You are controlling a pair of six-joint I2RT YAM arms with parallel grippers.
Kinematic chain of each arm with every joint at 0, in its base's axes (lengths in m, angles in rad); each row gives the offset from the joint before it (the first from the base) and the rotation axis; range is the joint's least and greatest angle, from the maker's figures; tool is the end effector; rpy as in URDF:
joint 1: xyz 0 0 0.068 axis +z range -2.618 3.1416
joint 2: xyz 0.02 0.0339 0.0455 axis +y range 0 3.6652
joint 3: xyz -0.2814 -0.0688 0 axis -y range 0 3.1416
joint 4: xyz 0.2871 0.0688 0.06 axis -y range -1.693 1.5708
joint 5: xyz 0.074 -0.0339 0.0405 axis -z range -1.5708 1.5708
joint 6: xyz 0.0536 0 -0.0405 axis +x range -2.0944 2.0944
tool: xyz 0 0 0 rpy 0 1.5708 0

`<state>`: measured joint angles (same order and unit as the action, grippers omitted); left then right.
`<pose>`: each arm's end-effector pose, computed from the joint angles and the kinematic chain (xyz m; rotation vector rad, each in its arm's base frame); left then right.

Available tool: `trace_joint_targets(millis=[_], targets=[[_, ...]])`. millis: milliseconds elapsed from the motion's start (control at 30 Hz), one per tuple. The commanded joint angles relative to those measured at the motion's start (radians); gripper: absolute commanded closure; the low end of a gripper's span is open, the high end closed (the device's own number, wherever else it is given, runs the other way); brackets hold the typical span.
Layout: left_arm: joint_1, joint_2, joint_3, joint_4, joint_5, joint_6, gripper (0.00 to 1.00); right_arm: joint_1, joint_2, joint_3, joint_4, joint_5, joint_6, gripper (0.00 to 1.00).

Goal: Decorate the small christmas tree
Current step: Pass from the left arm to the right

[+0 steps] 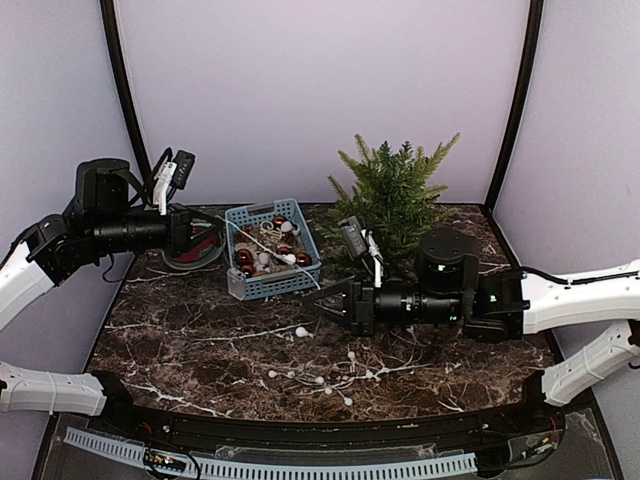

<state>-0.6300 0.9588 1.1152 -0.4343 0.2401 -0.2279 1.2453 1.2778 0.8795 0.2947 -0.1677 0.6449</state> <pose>0.1976 -0.1598 0.4132 0.5527 1.8398 -0.8103 0.1043 0.3371 0.3137 -0.7090 1.7969 1.5022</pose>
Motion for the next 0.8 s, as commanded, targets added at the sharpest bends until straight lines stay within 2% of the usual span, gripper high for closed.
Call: trace_joint_targets(millis=[0,100,167,267,333,400,467,500,533,600,767], targets=[[0.009,-0.029,-0.131,0.102,0.158,0.035,1.00,0.004,-0.016,0.078,-0.146,0.103,-0.016,1.00],[0.008,-0.031,-0.245,0.175,0.250,-0.003,1.00,0.004,0.007,0.119,-0.201,0.160,-0.012,1.00],[0.004,-0.029,-0.306,0.202,0.264,-0.027,1.00,0.003,0.036,0.142,-0.233,0.198,-0.010,1.00],[-0.011,-0.017,-0.366,0.208,0.242,-0.045,1.00,0.001,0.078,0.166,-0.262,0.245,0.003,1.00],[-0.026,-0.010,-0.396,0.196,0.192,-0.052,0.97,-0.002,0.100,0.175,-0.271,0.258,0.015,1.00],[-0.041,-0.007,-0.420,0.194,0.165,-0.059,0.85,-0.008,0.118,0.180,-0.272,0.249,0.023,1.00],[-0.058,-0.006,-0.435,0.198,0.149,-0.063,0.60,-0.014,0.136,0.187,-0.272,0.230,0.025,1.00],[-0.071,-0.007,-0.438,0.204,0.145,-0.064,0.55,-0.016,0.143,0.189,-0.273,0.221,0.023,1.00],[-0.077,-0.007,-0.438,0.209,0.140,-0.064,0.45,-0.017,0.151,0.192,-0.273,0.210,0.022,1.00],[-0.104,-0.007,-0.434,0.228,0.136,-0.058,0.34,-0.018,0.158,0.198,-0.278,0.188,0.016,1.00],[-0.160,-0.012,-0.412,0.328,0.125,-0.042,0.17,-0.021,0.146,0.195,-0.291,0.172,-0.004,1.00]])
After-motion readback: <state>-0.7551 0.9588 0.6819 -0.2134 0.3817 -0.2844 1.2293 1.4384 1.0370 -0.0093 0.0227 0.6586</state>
